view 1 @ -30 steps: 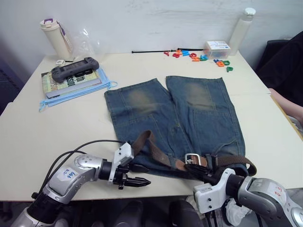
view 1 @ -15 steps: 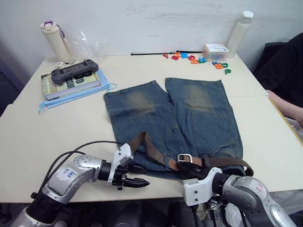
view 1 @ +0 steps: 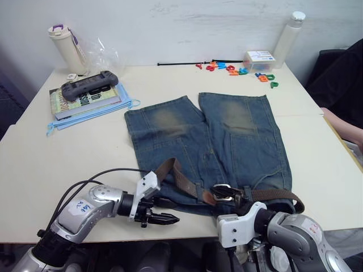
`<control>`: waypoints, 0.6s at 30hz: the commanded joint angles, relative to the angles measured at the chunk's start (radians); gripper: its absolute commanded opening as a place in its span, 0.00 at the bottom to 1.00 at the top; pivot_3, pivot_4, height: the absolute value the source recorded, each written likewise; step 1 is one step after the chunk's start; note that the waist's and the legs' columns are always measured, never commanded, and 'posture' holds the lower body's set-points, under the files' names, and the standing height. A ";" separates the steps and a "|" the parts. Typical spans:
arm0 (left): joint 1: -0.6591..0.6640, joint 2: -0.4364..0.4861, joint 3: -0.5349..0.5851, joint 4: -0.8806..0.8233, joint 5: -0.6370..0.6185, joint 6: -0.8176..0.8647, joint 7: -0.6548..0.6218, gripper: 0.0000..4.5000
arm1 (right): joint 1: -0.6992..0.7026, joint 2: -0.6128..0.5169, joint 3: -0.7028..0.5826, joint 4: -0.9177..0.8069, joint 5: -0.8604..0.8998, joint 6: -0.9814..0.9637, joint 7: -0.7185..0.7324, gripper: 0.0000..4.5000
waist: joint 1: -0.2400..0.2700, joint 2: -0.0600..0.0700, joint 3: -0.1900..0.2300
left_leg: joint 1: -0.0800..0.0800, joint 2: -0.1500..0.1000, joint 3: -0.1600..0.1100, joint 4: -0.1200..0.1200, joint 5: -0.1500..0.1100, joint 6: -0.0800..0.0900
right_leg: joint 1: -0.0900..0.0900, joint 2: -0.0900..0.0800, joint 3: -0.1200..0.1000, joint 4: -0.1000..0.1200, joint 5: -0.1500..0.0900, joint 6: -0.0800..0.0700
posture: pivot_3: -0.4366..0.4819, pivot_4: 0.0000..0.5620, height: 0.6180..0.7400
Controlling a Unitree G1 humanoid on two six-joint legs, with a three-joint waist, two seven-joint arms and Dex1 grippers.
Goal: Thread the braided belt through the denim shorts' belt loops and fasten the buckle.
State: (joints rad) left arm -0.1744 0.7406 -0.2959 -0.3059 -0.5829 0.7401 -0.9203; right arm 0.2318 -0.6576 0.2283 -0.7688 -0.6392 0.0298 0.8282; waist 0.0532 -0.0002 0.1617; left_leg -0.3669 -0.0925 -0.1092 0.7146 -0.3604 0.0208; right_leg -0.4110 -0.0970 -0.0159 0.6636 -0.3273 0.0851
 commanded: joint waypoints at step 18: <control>0.012 0.019 -0.021 0.078 0.081 0.102 0.069 0.62 | 0.028 0.002 -0.067 -0.142 0.063 0.081 0.046 0.00 | 0.001 0.004 0.004 | -0.001 0.000 -0.002 -0.001 0.000 0.000 | 0.000 0.000 -0.002 -0.003 0.000 0.000 | 0.48 0.27 0.34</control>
State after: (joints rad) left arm -0.1844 0.7406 -0.2961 -0.3150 -0.5832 0.7619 -0.9204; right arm 0.2508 -0.6577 0.2187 -0.8255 -0.6314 0.0799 0.8533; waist 0.0539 0.0034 0.1659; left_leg -0.3682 -0.0925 -0.1116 0.7132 -0.3605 0.0203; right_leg -0.4108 -0.0970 -0.0176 0.6608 -0.3275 0.0854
